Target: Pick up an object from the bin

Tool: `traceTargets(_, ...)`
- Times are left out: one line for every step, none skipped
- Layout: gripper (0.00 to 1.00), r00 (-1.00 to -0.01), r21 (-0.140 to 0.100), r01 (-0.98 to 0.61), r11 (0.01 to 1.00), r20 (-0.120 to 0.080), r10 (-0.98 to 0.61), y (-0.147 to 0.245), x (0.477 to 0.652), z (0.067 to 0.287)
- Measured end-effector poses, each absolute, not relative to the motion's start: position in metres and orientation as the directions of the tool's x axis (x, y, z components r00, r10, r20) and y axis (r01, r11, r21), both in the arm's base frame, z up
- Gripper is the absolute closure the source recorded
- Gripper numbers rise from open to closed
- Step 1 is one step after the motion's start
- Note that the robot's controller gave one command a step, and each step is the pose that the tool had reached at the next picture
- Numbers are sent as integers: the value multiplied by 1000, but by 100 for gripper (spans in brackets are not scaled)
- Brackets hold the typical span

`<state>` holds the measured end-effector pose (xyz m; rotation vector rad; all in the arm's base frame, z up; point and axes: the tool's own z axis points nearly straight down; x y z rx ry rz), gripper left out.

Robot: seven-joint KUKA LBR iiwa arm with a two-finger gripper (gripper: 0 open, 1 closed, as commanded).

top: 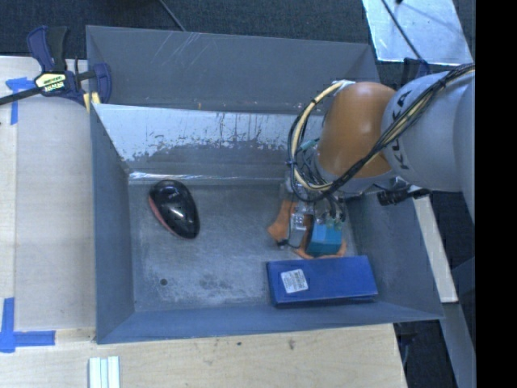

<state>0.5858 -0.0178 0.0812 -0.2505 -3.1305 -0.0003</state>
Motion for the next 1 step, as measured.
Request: traceTargets(100,-987,0,159,987,0,159,-18,586,82)
